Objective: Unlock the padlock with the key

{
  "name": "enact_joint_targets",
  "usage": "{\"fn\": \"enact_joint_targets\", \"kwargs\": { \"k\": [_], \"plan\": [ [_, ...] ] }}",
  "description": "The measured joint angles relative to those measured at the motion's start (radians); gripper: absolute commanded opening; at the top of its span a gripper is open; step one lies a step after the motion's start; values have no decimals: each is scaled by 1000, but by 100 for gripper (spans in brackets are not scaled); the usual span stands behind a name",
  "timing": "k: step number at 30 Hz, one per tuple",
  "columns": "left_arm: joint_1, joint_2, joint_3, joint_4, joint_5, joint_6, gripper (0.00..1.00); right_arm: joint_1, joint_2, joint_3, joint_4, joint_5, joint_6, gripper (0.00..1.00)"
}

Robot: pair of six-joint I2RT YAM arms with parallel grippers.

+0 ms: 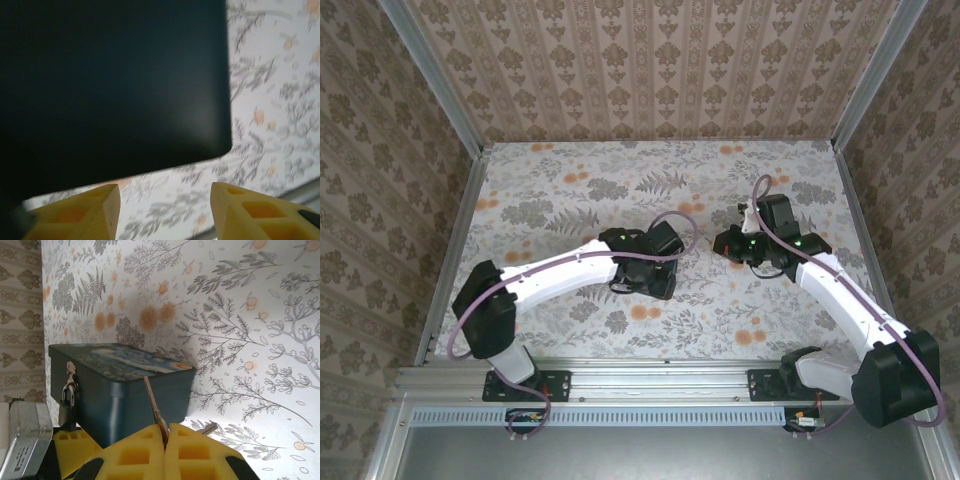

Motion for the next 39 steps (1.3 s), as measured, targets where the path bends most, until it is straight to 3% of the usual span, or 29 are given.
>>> {"fn": "enact_joint_targets", "kwargs": {
  "k": [16,22,27,31,39],
  "plan": [
    [39,254,210,211,-45,-72,53,-48,3,-17,3,-2,-1,0],
    [104,278,252,277,70,-19,55,-55,4,-36,4,-2,-1,0],
    [123,210,254,237,301,222,58,-62,10,-36,4,-6,-19,0],
    [141,79,253,132,401,489,61,-65,33,-35,5,-13,-27,0],
    [436,-182,160,103,534,1085,73,-53,68,-13,5,-57,-48,0]
  ]
}}
